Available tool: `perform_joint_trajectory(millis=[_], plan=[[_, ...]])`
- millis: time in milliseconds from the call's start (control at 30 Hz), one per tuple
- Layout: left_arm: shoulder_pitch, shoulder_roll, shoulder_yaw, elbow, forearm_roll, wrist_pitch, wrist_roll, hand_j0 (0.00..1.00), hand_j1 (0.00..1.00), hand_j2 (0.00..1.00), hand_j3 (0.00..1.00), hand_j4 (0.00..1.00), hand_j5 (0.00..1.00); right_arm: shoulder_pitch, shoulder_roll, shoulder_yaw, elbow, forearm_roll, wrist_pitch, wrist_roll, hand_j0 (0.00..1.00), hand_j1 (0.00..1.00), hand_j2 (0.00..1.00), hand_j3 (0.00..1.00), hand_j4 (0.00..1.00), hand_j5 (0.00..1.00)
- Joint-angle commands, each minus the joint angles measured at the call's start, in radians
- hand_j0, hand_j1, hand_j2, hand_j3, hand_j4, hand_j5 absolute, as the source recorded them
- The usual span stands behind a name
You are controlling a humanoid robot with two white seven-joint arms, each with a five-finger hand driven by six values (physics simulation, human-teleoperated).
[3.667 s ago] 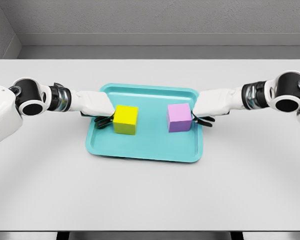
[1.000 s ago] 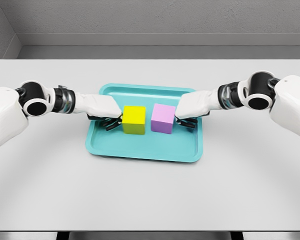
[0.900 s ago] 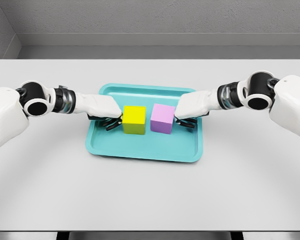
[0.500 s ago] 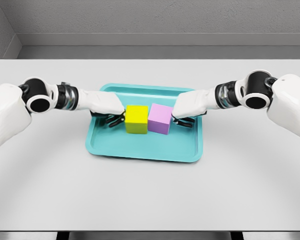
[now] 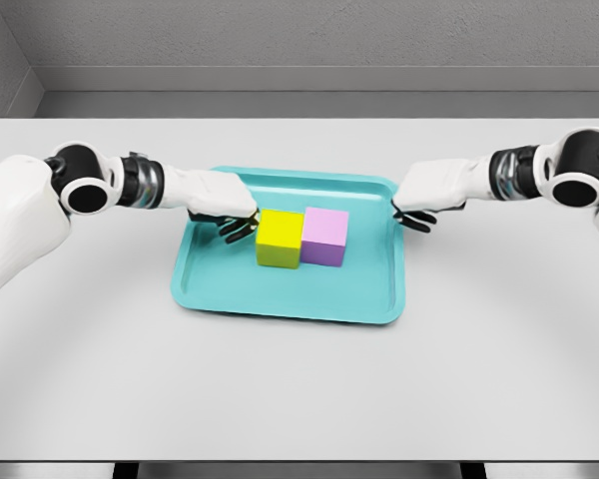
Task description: Push two cubes
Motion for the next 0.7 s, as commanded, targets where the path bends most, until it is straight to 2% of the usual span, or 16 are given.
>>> perform_joint_trajectory(millis=[0, 100, 133, 167, 200, 233, 267, 300, 333, 367, 433, 500, 533, 667], plan=[[0.0, -0.003, 0.001, 0.0, 0.005, 0.002, 0.0, 0.05, 0.05, 0.05, 0.05, 0.05, 0.05, 0.0, -0.006, -0.009, 0.001, -0.004, 0.002, 0.0, 0.0, 0.0, 0.0, 0.0, 0.0, 0.0], [-0.008, -0.002, 0.004, 0.005, 0.006, 0.002, 0.0, 0.05, 0.05, 0.05, 0.05, 0.05, 0.05, 0.003, -0.006, -0.022, 0.002, -0.004, 0.002, 0.0, 0.0, 0.0, 0.0, 0.0, 0.0, 0.0], [-0.037, 0.012, 0.027, 0.061, 0.009, 0.002, 0.0, 0.09, 0.09, 0.09, 0.09, 0.09, 0.09, 0.009, -0.009, -0.05, 0.002, -0.004, 0.002, 0.0, 0.0, 0.0, 0.0, 0.0, 0.0, 0.0], [-0.057, 0.02, 0.098, 0.142, 0.009, 0.002, 0.0, 0.11, 0.11, 0.11, 0.11, 0.11, 0.11, 0.015, -0.038, -0.093, 0.002, -0.004, 0.002, 0.0, 0.04, 0.04, 0.04, 0.04, 0.04, 0.04], [-0.057, 0.056, 0.171, 0.199, 0.011, 0.002, 0.0, 0.11, 0.11, 0.11, 0.11, 0.11, 0.11, 0.035, -0.051, -0.136, 0.002, -0.005, 0.002, 0.0, 0.14, 0.14, 0.14, 0.14, 0.14, 0.14], [-0.055, 0.129, 0.256, 0.224, 0.015, 0.002, 0.0, 0.11, 0.11, 0.11, 0.11, 0.11, 0.11, 0.063, -0.083, -0.235, 0.005, -0.005, 0.002, 0.0, 0.41, 0.41, 0.41, 0.41, 0.41, 0.41], [-0.049, 0.192, 0.293, 0.259, 0.087, 0.002, 0.0, 0.18, 0.18, 0.18, 0.18, 0.18, 0.18, 0.081, -0.113, -0.314, 0.005, -0.007, 0.002, 0.0, 0.64, 0.64, 0.64, 0.64, 0.64, 0.64], [-0.048, 0.202, 0.296, 0.362, 0.193, 0.002, 0.0, 0.27, 0.27, 0.27, 0.27, 0.27, 0.27, 0.097, -0.152, -0.378, 0.005, -0.01, 0.002, 0.0, 0.72, 0.72, 0.72, 0.72, 0.72, 0.72], [-0.048, 0.201, 0.303, 0.427, 0.23, 0.002, 0.0, 0.49, 0.49, 0.49, 0.49, 0.49, 0.49, 0.117, -0.17, -0.427, 0.007, -0.013, 0.002, 0.0, 0.86, 0.86, 0.86, 0.86, 0.86, 0.86], [-0.043, 0.199, 0.325, 0.445, 0.23, 0.002, 0.0, 1.0, 1.0, 1.0, 1.0, 1.0, 1.0, 0.13, -0.172, -0.443, 0.007, -0.021, 0.002, 0.0, 1.0, 1.0, 1.0, 1.0, 1.0, 1.0], [-0.037, 0.202, 0.329, 0.506, 0.241, 0.002, 0.0, 1.0, 1.0, 1.0, 1.0, 1.0, 1.0, 0.14, -0.169, -0.446, 0.007, -0.062, 0.002, 0.0, 1.0, 1.0, 1.0, 1.0, 1.0, 1.0], [-0.035, 0.21, 0.329, 0.522, 0.262, 0.002, 0.0, 1.0, 1.0, 1.0, 1.0, 1.0, 1.0, 0.153, -0.161, -0.441, 0.007, -0.065, 0.002, 0.0, 1.0, 1.0, 1.0, 1.0, 1.0, 1.0], [-0.029, 0.202, 0.326, 0.565, 0.333, 0.002, 0.0, 1.0, 1.0, 1.0, 1.0, 1.0, 1.0, 0.158, -0.161, -0.441, 0.008, -0.065, 0.002, 0.0, 1.0, 1.0, 1.0, 1.0, 1.0, 1.0], [-0.018, 0.199, 0.326, 0.578, 0.368, 0.002, 0.0, 1.0, 1.0, 1.0, 1.0, 1.0, 1.0, 0.163, -0.161, -0.435, 0.013, -0.065, 0.002, 0.0, 1.0, 1.0, 1.0, 1.0, 1.0, 1.0]])
